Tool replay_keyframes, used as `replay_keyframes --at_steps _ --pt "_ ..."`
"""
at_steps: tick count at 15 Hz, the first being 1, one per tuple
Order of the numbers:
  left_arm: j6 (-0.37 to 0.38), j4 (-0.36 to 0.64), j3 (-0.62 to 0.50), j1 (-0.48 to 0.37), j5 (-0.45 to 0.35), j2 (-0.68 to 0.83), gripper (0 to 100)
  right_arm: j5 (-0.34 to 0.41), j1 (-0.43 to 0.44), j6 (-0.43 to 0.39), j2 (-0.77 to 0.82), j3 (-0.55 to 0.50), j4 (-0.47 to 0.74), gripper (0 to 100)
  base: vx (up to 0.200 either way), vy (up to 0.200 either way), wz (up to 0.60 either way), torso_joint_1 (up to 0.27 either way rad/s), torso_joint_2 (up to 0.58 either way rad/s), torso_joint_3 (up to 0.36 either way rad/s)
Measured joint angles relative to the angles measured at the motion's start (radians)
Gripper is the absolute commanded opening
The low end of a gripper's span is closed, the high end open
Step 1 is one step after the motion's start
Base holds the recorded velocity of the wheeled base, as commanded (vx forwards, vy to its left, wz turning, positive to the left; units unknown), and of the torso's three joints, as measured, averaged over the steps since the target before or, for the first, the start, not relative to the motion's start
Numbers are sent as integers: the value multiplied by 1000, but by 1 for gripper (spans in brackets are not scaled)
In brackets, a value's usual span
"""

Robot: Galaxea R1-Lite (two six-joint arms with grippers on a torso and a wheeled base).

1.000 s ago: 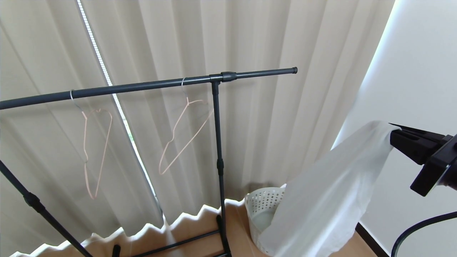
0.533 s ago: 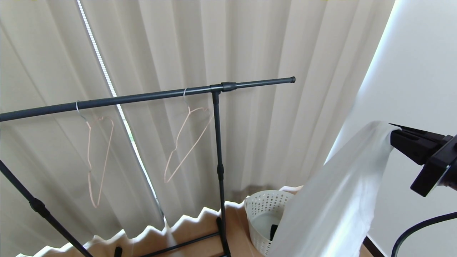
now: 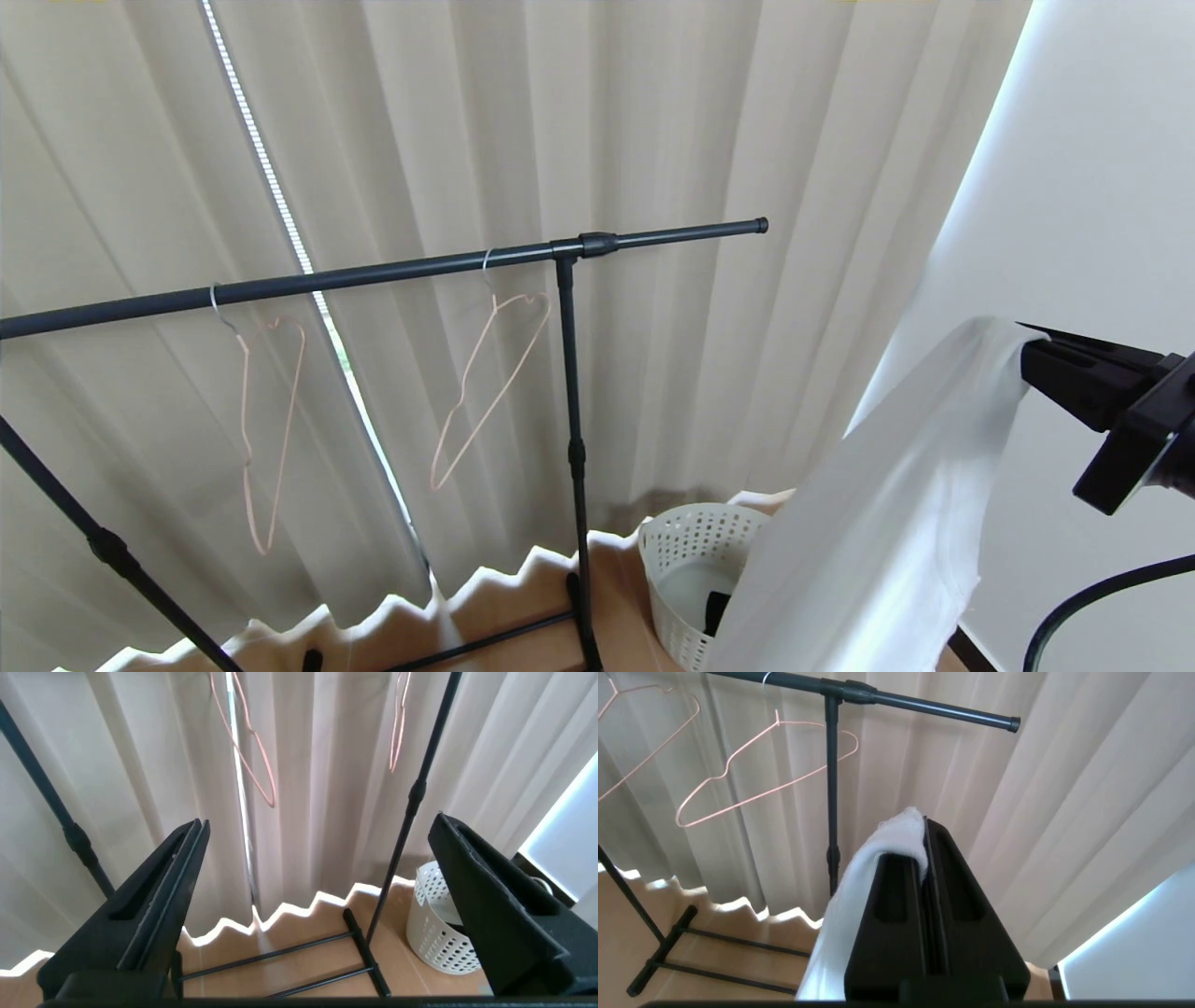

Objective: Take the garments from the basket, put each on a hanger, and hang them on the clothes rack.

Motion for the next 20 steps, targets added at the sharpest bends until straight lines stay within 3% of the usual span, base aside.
replay_keyframes --at_steps 8,20 --pt "-1 0 0 0 0 0 100 0 0 -12 -2 6 0 0 0 0 525 4 1 0" --pt "-1 0 0 0 -1 0 100 1 0 -12 -4 14 0 0 0 0 0 0 0 0"
